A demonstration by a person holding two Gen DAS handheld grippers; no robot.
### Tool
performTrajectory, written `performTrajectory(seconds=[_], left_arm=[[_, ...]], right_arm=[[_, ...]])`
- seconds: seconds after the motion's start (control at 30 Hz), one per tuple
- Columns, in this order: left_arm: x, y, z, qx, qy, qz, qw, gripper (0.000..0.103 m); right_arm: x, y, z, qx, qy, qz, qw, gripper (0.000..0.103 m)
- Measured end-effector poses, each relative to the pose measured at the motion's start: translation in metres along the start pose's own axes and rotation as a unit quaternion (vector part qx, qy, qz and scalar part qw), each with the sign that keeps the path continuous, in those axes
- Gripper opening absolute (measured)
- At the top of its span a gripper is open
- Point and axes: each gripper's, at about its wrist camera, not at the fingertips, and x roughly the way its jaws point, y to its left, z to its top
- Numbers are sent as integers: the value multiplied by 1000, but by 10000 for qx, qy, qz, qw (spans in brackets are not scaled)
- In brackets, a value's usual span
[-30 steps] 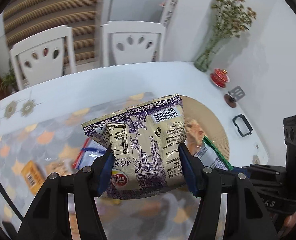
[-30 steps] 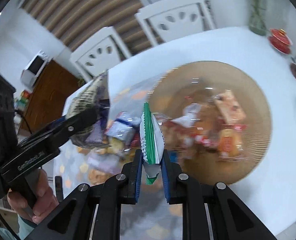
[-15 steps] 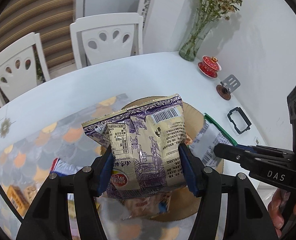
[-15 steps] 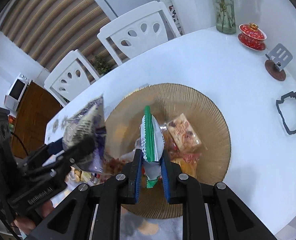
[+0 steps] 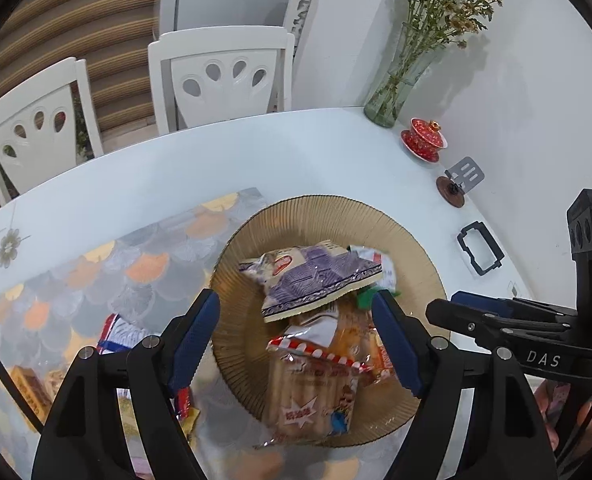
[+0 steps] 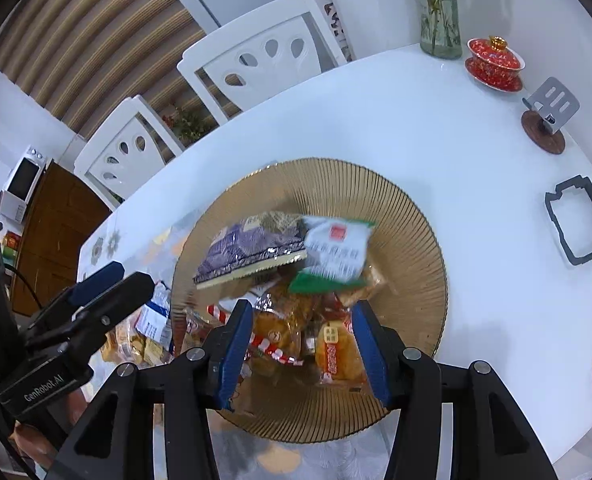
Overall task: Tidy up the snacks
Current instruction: 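Move both open grippers back to the snack pile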
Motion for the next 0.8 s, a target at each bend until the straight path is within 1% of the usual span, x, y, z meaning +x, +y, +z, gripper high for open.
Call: performTrajectory(seconds=[0.27,0.37,0.53,0.67,0.8], left_arm=[[-20,11,-10,-234,-112,-24,9997,77],[-31,21,-16,-394,-188,18,9990,77],[-60,56,-35,-771,-317,324,9960,77],[-88,97,-58,-1261,-387,652,9891,77],[-119,141,-84,-1741,-454,997,9786,77]], right_arm=[[-2,22,-14,-166,102,139,9997,51],[-3,29,-19,-206,159,228,9994,51],[-7,51,-30,-416,182,354,9983,51],[-6,75,-41,-657,214,504,9963,51],[1,105,-52,-859,335,673,9935,51]])
